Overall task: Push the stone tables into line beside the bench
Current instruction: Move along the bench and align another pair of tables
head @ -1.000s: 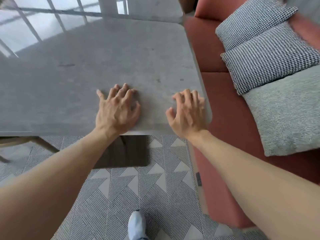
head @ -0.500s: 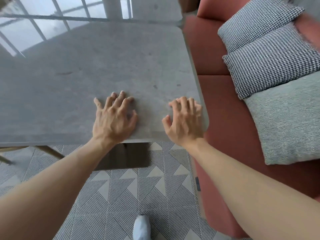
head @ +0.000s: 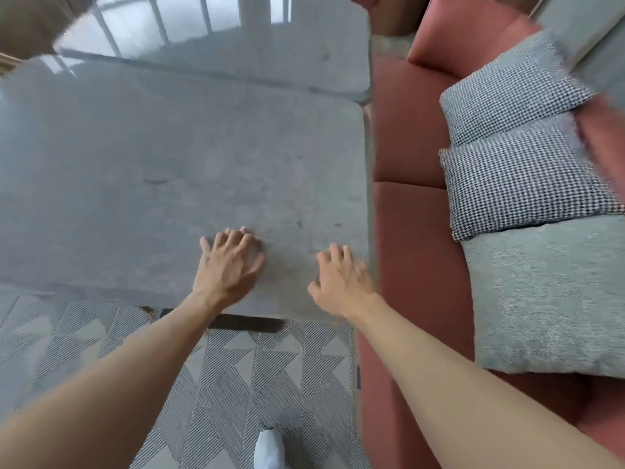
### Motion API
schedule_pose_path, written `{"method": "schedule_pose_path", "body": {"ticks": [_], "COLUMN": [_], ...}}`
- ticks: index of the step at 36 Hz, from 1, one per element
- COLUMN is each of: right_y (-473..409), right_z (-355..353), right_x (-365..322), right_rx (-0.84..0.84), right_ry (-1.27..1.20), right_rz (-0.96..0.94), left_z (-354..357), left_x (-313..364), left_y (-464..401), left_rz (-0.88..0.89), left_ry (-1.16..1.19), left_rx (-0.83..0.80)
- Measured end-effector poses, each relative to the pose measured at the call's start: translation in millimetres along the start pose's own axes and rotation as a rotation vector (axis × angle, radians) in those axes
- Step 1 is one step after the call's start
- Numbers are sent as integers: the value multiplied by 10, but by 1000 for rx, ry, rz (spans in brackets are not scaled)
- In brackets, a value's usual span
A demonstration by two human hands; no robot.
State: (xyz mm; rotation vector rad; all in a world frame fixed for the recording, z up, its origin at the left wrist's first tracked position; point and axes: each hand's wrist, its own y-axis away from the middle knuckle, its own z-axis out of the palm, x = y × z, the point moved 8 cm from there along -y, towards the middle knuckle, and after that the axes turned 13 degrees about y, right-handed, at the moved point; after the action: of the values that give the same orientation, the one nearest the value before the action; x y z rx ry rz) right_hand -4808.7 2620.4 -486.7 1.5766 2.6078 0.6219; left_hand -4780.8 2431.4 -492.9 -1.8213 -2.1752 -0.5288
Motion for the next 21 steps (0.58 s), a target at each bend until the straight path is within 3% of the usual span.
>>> {"method": "schedule_pose_path", "body": {"ticks": [3,5,8,13,21], "right_y": [15,17,-70,-400,-705], "right_z": [-204,-409,-731,-1395,-2598], "right_x": [133,259,465,686,525], "right_rx": [-183,-179,-132,-16,194], "right_ry": [-140,-185,-282,-504,-938], "right_rz": [-56,-50,-30,-73,-295], "left_z": [-114,-230,-533,-1264,-2432], "left_x": [124,279,502,778,1025], "left_y": [-18,-8,-36,-176,-187], "left_rz": [-83,-47,-41,-156,-216], "left_ry": [162,221,310,606,933], "left_rx": [-135,-204,-185,54,587]}}
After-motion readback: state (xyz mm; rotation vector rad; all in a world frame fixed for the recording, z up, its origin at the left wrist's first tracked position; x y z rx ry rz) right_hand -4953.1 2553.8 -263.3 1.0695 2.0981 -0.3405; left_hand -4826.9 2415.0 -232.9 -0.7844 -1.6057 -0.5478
